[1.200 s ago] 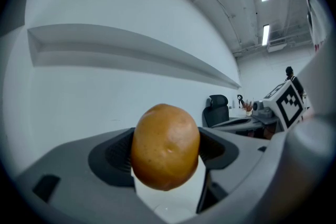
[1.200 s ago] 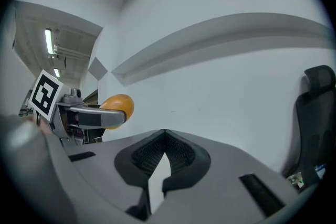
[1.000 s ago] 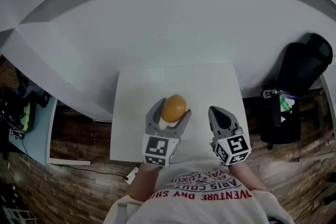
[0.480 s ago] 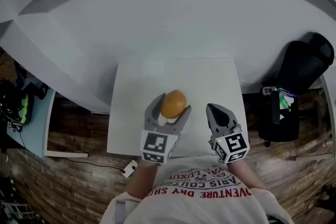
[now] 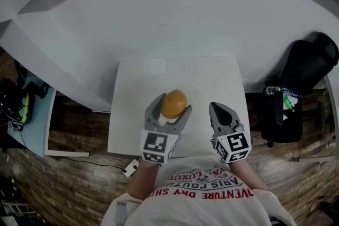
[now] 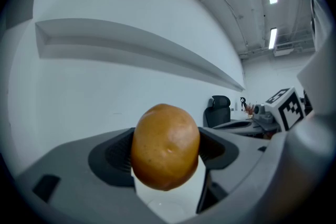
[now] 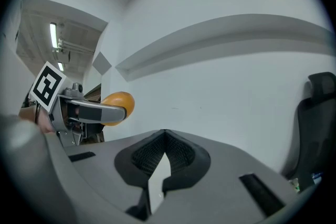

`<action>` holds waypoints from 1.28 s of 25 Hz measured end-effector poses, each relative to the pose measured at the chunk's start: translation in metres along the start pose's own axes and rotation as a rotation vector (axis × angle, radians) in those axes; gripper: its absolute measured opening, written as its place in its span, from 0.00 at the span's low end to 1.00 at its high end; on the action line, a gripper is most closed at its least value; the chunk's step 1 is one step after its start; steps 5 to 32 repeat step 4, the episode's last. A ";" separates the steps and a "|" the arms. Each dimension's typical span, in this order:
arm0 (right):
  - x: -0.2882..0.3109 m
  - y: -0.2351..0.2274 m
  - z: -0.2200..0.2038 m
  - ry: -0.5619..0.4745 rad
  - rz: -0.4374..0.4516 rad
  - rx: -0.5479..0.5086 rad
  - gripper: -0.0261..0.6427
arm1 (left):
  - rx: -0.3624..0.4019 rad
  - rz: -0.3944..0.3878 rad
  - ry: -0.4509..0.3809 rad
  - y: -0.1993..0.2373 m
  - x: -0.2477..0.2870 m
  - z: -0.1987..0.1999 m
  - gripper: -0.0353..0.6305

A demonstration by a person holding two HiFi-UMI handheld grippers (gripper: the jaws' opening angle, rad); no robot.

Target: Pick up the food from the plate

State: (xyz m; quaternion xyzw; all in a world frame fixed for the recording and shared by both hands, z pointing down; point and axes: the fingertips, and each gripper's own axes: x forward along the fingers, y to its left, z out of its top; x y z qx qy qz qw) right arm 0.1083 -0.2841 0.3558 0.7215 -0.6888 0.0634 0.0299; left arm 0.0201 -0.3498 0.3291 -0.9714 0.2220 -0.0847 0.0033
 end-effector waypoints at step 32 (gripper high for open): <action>0.000 -0.002 -0.004 0.001 -0.004 0.015 0.05 | 0.003 -0.008 0.014 -0.002 0.002 -0.005 0.59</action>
